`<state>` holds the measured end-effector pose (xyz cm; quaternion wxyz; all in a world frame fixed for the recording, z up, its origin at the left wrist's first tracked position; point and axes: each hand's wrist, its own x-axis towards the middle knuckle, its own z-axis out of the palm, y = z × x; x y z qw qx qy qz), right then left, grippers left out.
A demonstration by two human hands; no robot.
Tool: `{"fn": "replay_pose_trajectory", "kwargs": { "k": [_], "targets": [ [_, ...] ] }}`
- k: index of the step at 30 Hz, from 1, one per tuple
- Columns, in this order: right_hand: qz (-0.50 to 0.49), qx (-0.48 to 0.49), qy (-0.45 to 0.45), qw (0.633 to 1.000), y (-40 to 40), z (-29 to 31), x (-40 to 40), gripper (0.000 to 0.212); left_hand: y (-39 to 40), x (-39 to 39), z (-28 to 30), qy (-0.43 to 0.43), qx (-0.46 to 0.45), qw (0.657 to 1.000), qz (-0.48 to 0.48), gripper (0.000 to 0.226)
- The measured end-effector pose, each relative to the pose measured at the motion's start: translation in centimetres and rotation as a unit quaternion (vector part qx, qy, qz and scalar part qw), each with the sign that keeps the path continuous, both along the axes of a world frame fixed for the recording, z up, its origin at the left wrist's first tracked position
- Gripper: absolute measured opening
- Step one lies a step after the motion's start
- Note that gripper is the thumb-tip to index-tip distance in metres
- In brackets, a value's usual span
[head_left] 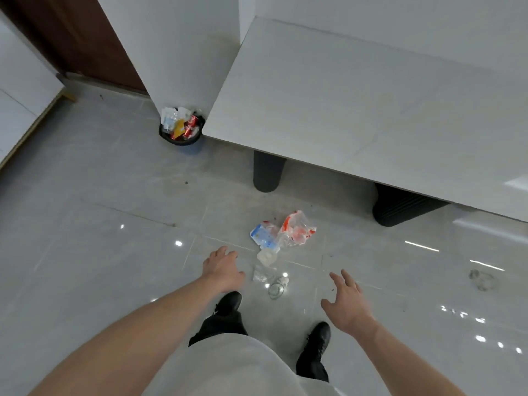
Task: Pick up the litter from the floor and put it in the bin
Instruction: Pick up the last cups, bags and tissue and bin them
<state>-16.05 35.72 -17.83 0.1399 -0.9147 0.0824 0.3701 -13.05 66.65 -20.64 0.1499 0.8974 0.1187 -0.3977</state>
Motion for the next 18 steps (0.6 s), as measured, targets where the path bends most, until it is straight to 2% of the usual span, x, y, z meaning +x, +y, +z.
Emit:
{"fn": "replay_pose_trajectory", "kwargs": {
  "k": [5, 8, 13, 18],
  "targets": [
    [0.114, 0.005, 0.012, 0.993, -4.3, -1.4, 3.0, 0.076, -5.0, -5.9, -0.6, 0.002, -0.010, 0.990, 0.144, 0.067],
    [0.160, -0.017, 0.036, 0.986, -6.3, -2.0, 4.5, 0.077, -7.6, -9.7, -0.8, 0.014, -0.027, 0.980, 0.199, 0.068],
    [0.168, -0.016, 0.039, 0.985, -5.8, -3.3, 6.7, 0.077, -9.4, -12.3, -2.3, 0.036, -0.033, 0.973, 0.225, 0.067],
    [0.160, 0.010, 0.037, 0.986, -4.6, -8.3, 9.2, 0.073, -9.5, -11.2, -7.6, 0.074, -0.036, 0.967, 0.241, 0.068]
  ]
}}
